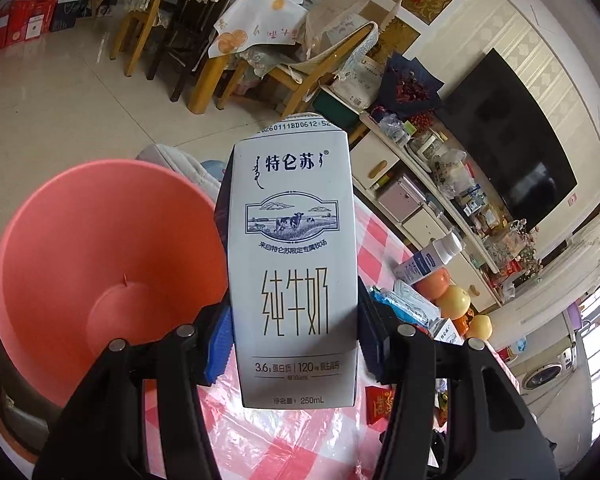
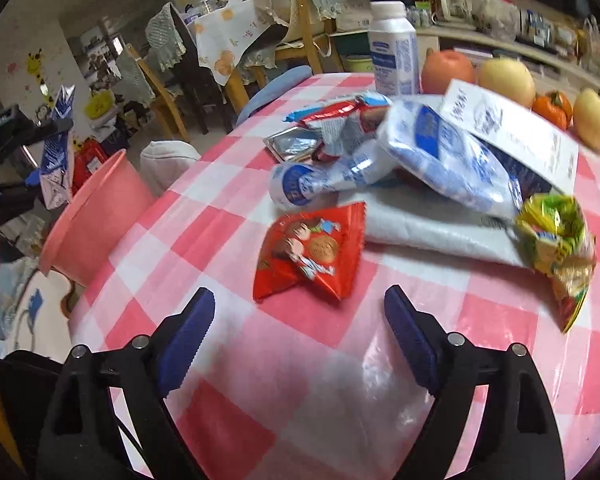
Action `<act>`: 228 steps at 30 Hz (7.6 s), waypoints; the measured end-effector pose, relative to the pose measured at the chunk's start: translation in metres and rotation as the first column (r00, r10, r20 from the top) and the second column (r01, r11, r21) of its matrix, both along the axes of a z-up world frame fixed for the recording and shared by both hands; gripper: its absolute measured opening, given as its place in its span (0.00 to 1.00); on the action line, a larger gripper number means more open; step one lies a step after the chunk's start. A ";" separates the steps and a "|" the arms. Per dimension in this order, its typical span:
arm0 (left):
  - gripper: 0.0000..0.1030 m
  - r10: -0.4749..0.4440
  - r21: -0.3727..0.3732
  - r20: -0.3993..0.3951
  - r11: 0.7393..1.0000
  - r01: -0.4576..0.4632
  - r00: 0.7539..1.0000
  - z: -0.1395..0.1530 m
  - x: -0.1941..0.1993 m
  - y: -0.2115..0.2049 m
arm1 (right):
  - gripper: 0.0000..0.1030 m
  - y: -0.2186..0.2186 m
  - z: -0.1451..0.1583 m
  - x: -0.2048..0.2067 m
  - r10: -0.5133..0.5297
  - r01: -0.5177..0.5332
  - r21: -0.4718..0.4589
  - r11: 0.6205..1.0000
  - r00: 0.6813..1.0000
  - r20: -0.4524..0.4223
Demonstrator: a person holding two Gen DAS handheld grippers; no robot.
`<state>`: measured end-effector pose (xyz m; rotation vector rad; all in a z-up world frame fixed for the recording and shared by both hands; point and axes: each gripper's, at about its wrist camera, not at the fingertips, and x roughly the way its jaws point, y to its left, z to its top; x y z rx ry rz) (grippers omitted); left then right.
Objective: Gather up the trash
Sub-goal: 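Carry the carton over the pink bucket while the right gripper grasps the red candy wrapper, then open the left gripper to drop the carton into the pink bucket while the right gripper drops the candy wrapper, then move both tools back over the table toward the remaining packages, then grasp the white MAGICDAY yogurt pouch with the left gripper while the right gripper grasps the yellow snack bag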
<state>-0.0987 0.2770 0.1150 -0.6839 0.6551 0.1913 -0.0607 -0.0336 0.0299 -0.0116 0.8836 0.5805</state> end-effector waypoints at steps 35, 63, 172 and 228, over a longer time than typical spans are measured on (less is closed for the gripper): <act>0.53 0.189 -0.054 -0.055 0.980 -0.192 0.980 -0.026 -0.030 0.087 | 0.40 0.154 0.114 -0.031 0.235 -0.235 -0.030 0.972 0.940 0.249; 0.90 0.175 0.241 0.202 0.945 -0.222 0.964 0.018 -0.040 0.059 | 0.93 0.131 0.096 -0.057 0.086 -0.052 -0.098 0.994 0.922 0.378; 0.69 -0.695 0.246 -0.196 0.648 0.721 0.691 -0.064 0.122 -0.312 | 0.81 -0.201 0.001 0.067 -0.237 0.252 0.097 0.963 0.961 -0.139; 0.61 -0.604 0.379 -0.281 0.644 0.664 0.746 -0.073 0.088 -0.367 | 0.39 -0.248 -0.003 0.068 -0.379 0.418 0.233 0.878 0.905 -0.194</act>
